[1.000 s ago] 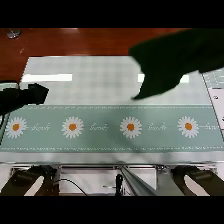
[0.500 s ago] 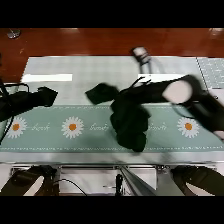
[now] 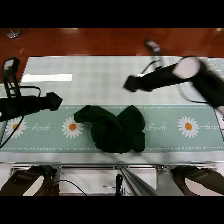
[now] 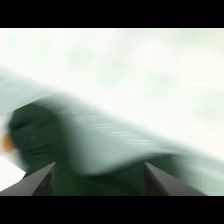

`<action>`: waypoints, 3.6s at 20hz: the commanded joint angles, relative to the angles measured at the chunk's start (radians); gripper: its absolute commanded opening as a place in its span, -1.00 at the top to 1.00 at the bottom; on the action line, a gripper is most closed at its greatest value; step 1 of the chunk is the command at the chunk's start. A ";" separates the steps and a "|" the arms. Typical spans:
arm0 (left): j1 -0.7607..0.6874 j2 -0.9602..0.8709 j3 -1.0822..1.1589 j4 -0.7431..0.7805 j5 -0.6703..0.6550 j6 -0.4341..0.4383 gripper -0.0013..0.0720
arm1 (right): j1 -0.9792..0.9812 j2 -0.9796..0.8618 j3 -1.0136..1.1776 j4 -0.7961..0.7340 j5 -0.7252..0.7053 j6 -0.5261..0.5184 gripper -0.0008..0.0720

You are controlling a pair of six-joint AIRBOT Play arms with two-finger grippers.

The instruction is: Fold the shirts.

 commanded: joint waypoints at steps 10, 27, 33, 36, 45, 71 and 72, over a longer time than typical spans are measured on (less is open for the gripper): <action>-0.050 -0.585 0.002 -0.720 -0.002 0.454 -0.95 | -0.622 0.572 -0.771 0.070 0.144 -0.127 -0.72; -0.021 -0.755 0.276 -0.716 -0.175 0.620 0.91 | -0.056 0.417 -0.915 0.307 -0.026 -0.051 -0.72; 0.035 -0.689 0.278 -0.716 -0.198 0.618 0.91 | 0.064 0.239 -0.915 0.481 -0.210 -0.131 -0.68; 0.042 -0.675 0.278 -0.716 -0.200 0.618 0.91 | 0.109 0.173 -0.869 0.547 -0.228 -0.197 0.59; 0.335 -0.376 0.484 -0.926 0.051 0.623 0.91 | -0.173 0.246 -0.034 0.083 0.142 -0.056 0.89; 0.414 0.124 -0.097 -0.498 -0.279 0.355 0.91 | -0.215 0.631 -0.144 -0.074 0.303 -0.027 0.89; 0.401 0.062 -0.116 -0.498 -0.227 0.355 0.91 | -0.215 0.572 -0.174 -0.108 0.235 -0.021 0.89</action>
